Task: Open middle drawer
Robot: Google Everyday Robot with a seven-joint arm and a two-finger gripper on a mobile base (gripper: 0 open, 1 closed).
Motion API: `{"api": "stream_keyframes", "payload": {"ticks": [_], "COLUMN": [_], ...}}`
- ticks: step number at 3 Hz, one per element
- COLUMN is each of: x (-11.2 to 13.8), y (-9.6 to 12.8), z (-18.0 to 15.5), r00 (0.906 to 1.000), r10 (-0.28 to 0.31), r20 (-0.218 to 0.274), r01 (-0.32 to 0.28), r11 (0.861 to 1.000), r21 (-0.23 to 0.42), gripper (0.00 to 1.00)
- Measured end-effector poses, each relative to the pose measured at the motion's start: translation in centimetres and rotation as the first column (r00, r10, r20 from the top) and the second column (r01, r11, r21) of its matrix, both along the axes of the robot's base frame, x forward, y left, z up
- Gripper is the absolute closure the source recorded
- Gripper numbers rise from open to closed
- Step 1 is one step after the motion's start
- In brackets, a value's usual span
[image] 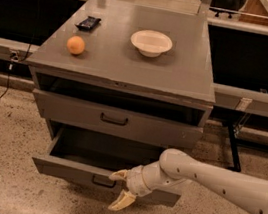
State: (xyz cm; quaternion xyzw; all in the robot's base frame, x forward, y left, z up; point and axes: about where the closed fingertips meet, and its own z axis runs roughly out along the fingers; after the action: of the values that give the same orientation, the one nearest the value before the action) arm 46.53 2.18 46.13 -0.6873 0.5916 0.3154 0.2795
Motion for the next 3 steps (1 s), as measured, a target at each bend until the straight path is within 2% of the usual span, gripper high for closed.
{"api": "stream_keyframes", "payload": {"ticks": [1, 2, 3], "x": [-0.05, -0.08, 0.49], "y": [0.17, 0.24, -0.01], "z": [-0.13, -0.16, 0.08], "r00": [1.0000, 1.0000, 0.9999], "r10": [0.003, 0.005, 0.002], "r20": [-0.001, -0.002, 0.013], "r01": [-0.003, -0.005, -0.002], "r11": [1.000, 1.000, 1.000], "r21": [0.000, 0.000, -0.031], "gripper": [0.05, 0.00, 0.00]}}
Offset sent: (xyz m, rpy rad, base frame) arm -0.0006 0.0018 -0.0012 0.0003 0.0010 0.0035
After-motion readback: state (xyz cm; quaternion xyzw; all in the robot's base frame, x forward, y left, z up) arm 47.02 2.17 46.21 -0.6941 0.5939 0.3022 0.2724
